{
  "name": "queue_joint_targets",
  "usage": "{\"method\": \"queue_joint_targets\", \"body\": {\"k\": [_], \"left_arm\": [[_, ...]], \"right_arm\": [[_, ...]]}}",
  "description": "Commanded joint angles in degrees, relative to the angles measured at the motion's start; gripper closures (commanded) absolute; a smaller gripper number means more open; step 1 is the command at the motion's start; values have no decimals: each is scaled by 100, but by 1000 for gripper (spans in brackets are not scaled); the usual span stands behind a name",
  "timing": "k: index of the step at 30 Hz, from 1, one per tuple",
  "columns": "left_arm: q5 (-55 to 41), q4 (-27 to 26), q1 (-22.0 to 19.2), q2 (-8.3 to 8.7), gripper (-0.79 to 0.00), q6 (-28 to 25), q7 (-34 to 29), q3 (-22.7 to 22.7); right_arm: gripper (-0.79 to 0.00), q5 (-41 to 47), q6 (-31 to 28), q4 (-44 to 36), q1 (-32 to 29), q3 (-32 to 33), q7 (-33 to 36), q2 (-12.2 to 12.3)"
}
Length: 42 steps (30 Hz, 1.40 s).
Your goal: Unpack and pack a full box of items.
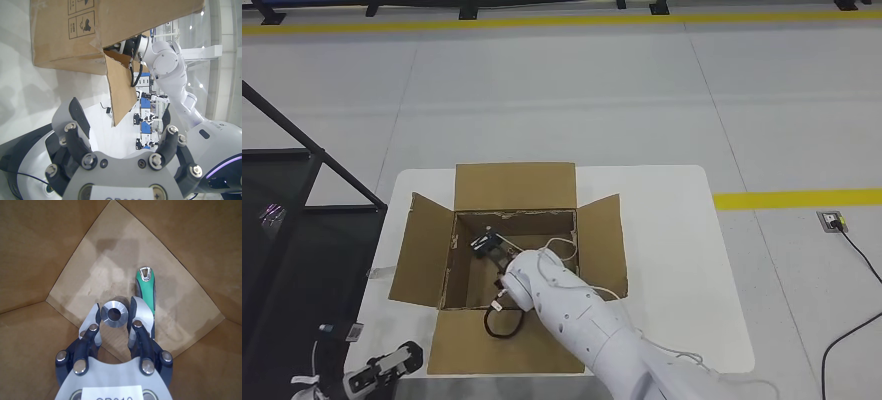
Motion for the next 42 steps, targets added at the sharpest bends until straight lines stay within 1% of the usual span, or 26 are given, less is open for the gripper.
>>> {"method": "queue_joint_targets", "body": {"k": [1, 3, 10, 13, 16, 19, 21, 24, 26, 29, 32, 36, 38, 39, 40, 42], "left_arm": [[18, 8, -5, -2, -785, 3, 14, 3], [29, 33, -1, -5, -785, 2, 53, -16], [-13, 114, 4, -9, -785, 46, 217, -168], [-137, 93, 66, -11, -785, 3, 244, -302], [-192, 42, 190, -19, -785, -84, 359, -477], [39, -25, 312, -37, -785, -172, 732, -648], [157, -105, 385, -54, -785, -194, 946, -699], [291, -215, 467, -78, -785, -191, 1223, -758], [334, -299, 506, -92, -785, -155, 1335, -771], [347, -428, 566, -114, -785, -127, 1509, -815], [224, -640, 695, -144, -785, -202, 1657, -898], [-46, -942, 953, -188, -785, -325, 1821, -1136], [-115, -1102, 1050, -209, -785, -296, 1944, -1259], [-114, -1176, 1090, -216, -785, -184, 1999, -1301], [-60, -1246, 1107, -219, -785, 54, 2100, -1346], [60, -1478, 1067, -221, -785, 379, 2209, -1362]], "right_arm": [[-785, 13, -24, -35, -4, 19, -104, 5], [-785, 7, -48, -124, -10, 33, -223, 9], [-785, -122, 239, -666, -76, 150, -755, 67], [-785, -139, 246, -1078, -173, 306, -920, 171], [-785, -267, 246, -1722, -396, 505, -1041, 354], [-785, -565, 197, -2635, -787, 774, -956, 629], [-785, -895, 209, -3441, -1183, 1008, -789, 854], [-785, -1502, 127, -4920, -2005, 1437, -408, 1209], [-785, -1890, -51, -5930, -2627, 1711, -151, 1415], [-785, -2366, -377, -7120, -3450, 2017, 62, 1639], [-785, -2421, -409, -7222, -3523, 2041, 84, 1658], [-785, -2421, -409, -7222, -3523, 2041, 84, 1658], [-785, -2421, -409, -7222, -3523, 2041, 84, 1658], [-785, -2415, -413, -7217, -3560, 2052, 35, 1663], [-785, -2399, -443, -7227, -3610, 2095, -16, 1674], [-785, -2086, -548, -7364, -3715, 2319, -163, 1699]]}}
